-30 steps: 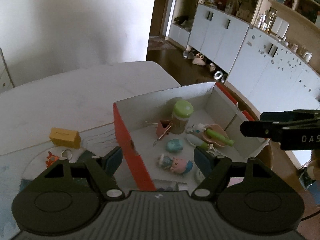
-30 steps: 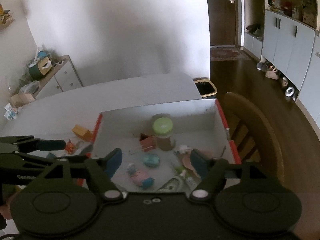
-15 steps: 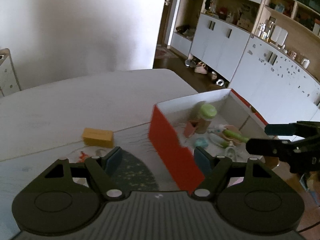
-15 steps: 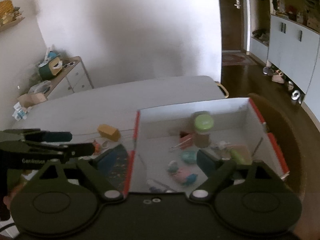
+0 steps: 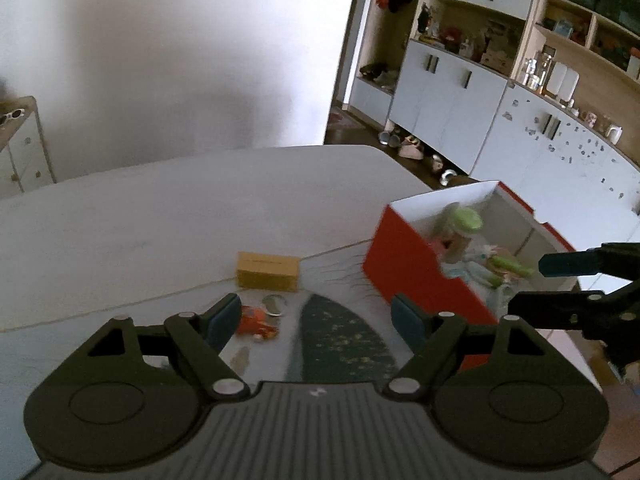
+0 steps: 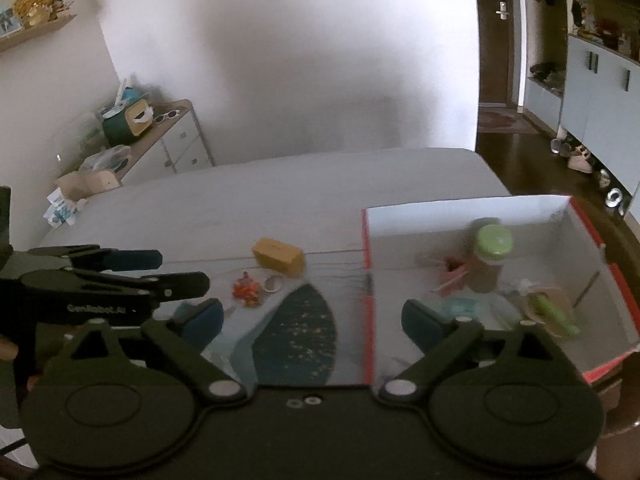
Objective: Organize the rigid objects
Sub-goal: 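Withdraw both tools from the box toward the yellow box and keychain, then grasp the yellow box with the right tool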
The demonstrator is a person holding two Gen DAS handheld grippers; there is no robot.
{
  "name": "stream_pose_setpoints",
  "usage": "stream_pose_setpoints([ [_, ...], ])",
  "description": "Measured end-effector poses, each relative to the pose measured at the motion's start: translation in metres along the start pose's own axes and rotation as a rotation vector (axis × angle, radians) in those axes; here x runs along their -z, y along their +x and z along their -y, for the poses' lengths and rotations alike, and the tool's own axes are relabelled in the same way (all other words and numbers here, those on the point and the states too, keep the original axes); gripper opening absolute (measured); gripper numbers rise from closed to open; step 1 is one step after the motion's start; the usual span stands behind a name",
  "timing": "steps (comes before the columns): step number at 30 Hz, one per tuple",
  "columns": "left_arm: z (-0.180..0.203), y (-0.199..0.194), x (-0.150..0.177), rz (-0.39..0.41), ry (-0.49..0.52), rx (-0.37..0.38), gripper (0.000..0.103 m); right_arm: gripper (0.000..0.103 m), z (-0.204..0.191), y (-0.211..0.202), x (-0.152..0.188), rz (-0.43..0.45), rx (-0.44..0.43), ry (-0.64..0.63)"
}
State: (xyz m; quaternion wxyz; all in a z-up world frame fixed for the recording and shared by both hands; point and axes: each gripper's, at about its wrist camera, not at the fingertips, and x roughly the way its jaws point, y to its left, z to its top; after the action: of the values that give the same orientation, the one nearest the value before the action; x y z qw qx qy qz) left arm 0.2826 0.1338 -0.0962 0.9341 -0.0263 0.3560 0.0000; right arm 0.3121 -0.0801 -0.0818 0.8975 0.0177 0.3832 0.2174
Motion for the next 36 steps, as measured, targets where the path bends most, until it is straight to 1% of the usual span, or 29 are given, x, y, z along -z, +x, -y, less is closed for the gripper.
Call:
stream_pose_setpoints([
  [3,-0.013,0.006,0.004,0.011,0.009,-0.029,0.083,0.100,-0.013,0.011,-0.004,-0.007,-0.010,-0.012],
  [7,-0.032,0.016,0.011,0.012,0.000,-0.037,0.083,0.102,-0.028,0.028,-0.012,-0.009,-0.015,-0.029],
  [10,-0.040,0.023,0.016,0.026,0.023,-0.051,0.083,0.102,-0.038,0.043,-0.020,-0.011,-0.010,-0.045],
  [12,-0.046,0.029,0.019,0.023,0.034,-0.050,0.083,0.102,-0.043,0.053,-0.026,-0.017,-0.006,-0.054],
  [16,-0.053,0.045,0.023,0.004,0.031,-0.017,0.083,0.102,-0.049,0.075,-0.036,-0.041,-0.002,-0.069],
  [21,-0.055,0.068,0.027,-0.023,0.056,0.022,0.083,0.102,-0.053,0.104,-0.044,-0.080,0.018,-0.094],
  [23,-0.057,0.076,0.028,-0.028,0.065,0.043,0.083,0.102,-0.054,0.114,-0.047,-0.083,0.019,-0.101],
  [27,-0.061,0.095,0.030,-0.045,0.070,0.059,0.083,0.102,-0.060,0.133,-0.053,-0.093,0.003,-0.152],
  [30,-0.065,0.106,0.031,-0.057,0.062,0.070,0.083,0.102,-0.064,0.150,-0.059,-0.126,-0.022,-0.181],
  [32,-0.065,0.111,0.032,-0.057,0.072,0.067,0.083,0.101,-0.067,0.162,-0.062,-0.152,-0.017,-0.208],
  [36,-0.067,0.121,0.034,-0.058,0.080,0.087,0.083,0.099,-0.066,0.182,-0.068,-0.196,-0.007,-0.232],
])
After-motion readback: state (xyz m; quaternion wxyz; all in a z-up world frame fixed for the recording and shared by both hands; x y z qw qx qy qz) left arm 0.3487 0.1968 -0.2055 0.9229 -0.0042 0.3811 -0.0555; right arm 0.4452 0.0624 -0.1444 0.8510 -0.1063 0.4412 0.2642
